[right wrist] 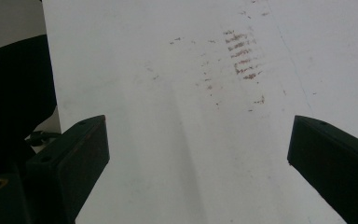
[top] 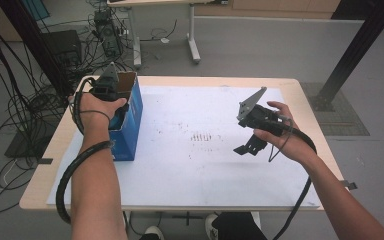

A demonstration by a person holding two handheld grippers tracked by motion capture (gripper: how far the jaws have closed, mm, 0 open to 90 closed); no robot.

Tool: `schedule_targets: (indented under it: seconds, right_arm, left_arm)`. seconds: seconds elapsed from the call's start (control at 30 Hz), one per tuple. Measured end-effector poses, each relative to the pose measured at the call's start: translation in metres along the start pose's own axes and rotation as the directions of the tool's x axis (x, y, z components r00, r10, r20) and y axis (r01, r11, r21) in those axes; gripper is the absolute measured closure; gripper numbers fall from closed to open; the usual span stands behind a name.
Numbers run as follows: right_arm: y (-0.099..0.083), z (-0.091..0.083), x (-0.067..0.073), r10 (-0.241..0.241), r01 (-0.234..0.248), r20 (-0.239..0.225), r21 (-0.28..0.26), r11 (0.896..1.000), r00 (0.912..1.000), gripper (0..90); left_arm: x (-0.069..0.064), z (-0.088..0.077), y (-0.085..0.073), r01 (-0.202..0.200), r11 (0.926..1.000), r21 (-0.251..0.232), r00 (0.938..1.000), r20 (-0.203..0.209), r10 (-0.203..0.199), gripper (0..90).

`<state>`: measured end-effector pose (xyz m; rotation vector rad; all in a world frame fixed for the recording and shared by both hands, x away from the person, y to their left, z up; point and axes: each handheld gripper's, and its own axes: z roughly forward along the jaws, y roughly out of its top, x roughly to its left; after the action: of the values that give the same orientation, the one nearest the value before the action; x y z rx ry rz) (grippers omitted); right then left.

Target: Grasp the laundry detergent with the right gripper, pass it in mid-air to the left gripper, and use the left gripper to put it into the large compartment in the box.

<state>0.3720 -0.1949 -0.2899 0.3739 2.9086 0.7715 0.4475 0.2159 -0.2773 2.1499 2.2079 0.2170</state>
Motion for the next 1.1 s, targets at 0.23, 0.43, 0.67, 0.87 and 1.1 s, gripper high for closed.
schedule_targets:
  seconds: [0.23,0.43,0.67,0.87,1.1]
  right_arm:
    - [-0.0012,-0.0012,-0.0002,0.001,-0.001,0.001,0.000,1.000,1.0000,5.6]
    - [-0.0020,-0.0009,0.0000,0.001,-0.001,0.001,0.004,1.000,1.0000,5.6]
    - [-0.0017,-0.0009,0.0004,-0.001,0.001,0.002,0.006,1.000,1.0000,5.6]
    - [-0.0014,-0.0006,0.0007,-0.001,0.001,0.003,0.006,1.000,1.0000,5.6]
    - [-0.0012,0.0001,0.0014,-0.001,0.001,0.002,0.004,1.000,1.0000,5.6]
  left_arm:
    - [-0.0008,-0.0001,0.0003,-0.001,1.0000,0.002,1.0000,-0.002,0.001,36.1]
    - [-0.0014,0.0000,0.0001,-0.002,1.0000,-0.001,1.0000,-0.005,0.002,36.1]
    - [-0.0013,0.0000,0.0000,-0.002,1.0000,-0.002,1.0000,-0.005,0.002,36.1]
    - [-0.0010,0.0001,0.0001,-0.005,1.0000,-0.004,1.0000,-0.004,0.005,36.0]
    - [-0.0006,-0.0001,-0.0002,-0.004,1.0000,-0.005,1.0000,-0.002,0.004,36.0]
